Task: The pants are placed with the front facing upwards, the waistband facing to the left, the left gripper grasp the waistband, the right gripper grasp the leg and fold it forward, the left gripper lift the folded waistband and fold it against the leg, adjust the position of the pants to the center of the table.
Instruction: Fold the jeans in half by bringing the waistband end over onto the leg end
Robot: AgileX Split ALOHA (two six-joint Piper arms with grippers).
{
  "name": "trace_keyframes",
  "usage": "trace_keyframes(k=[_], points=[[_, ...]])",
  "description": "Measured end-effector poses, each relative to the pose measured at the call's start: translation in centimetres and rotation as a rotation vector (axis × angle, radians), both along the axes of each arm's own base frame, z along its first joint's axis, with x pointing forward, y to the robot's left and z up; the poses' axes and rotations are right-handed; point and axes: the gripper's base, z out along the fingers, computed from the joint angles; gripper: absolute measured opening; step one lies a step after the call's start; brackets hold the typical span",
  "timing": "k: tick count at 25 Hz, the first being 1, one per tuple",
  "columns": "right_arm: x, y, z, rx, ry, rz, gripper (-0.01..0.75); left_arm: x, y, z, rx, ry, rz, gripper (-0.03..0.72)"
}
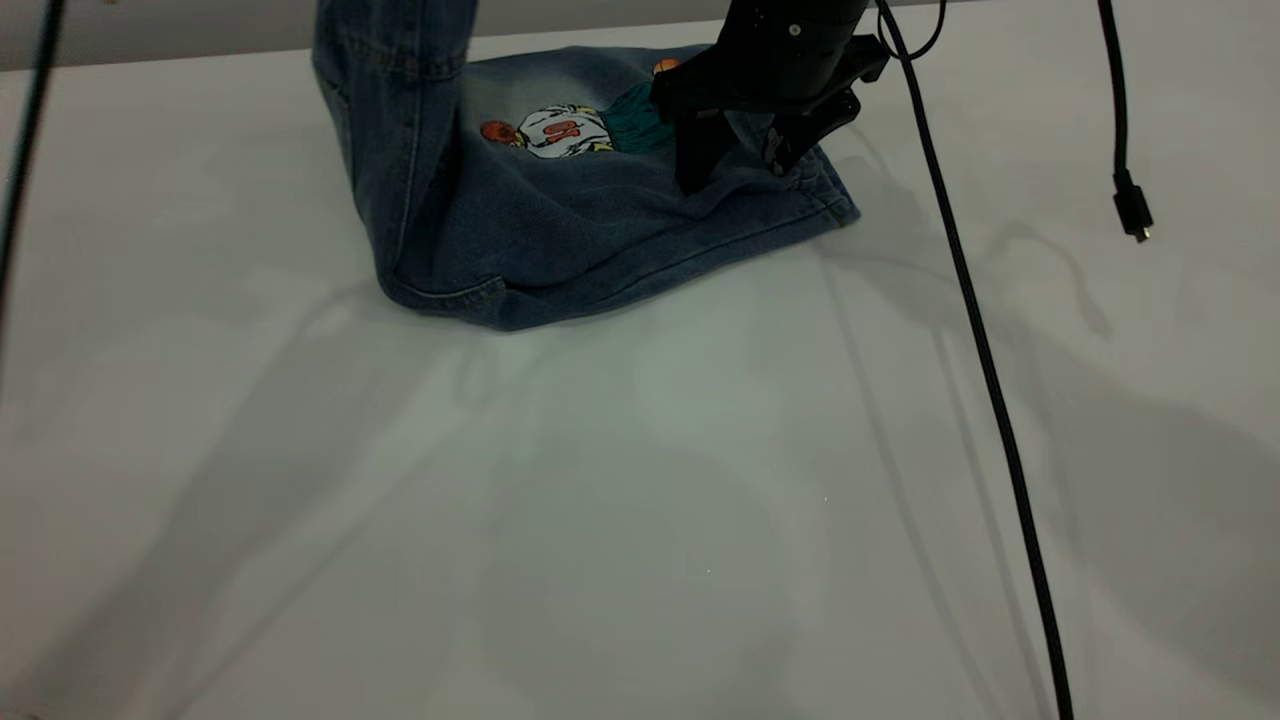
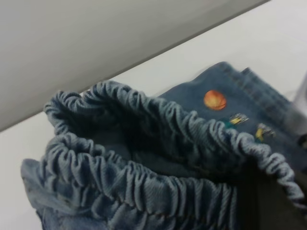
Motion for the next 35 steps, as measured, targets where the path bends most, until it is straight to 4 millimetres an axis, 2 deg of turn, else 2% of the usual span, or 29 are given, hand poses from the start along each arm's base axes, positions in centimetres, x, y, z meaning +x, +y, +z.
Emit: trace_keyframes(k=[6, 10, 14, 20, 23, 27, 35], points=[[-0.4, 0.0, -0.1, -0.003, 0.045, 0.004, 0.510, -0.2, -1.1, 0.2, -0.001, -0.038, -0.030, 0.066], [-0.4, 0.0, 0.4, 0.001, 0.038, 0.005, 0.510, 0.0, -1.2, -1.0, 0.012, -0.007, -0.032, 0.066], [0.2, 0.2, 2.2, 0.004, -0.001, 0.016, 0.510, 0.0, -1.7, -2.6, 0.031, 0.040, -0.043, 0.066], [1.7, -0.7, 5.3, -0.054, -0.050, 0.018, 0.510, -0.9, -4.3, -2.4, 0.026, 0.013, -0.107, 0.066], [2.9, -2.6, 6.4, -0.082, -0.072, -0.037, 0.510, -1.1, -4.9, -2.4, 0.023, 0.009, -0.123, 0.066], [4.3, -6.6, 6.7, -0.094, -0.061, -0.126, 0.510, -1.2, -4.9, -2.4, 0.023, 0.012, -0.122, 0.066], [5.9, -18.0, 6.4, -0.117, 0.022, -0.334, 0.510, -1.2, -5.1, -2.7, 0.045, 0.018, -0.142, 0.065]])
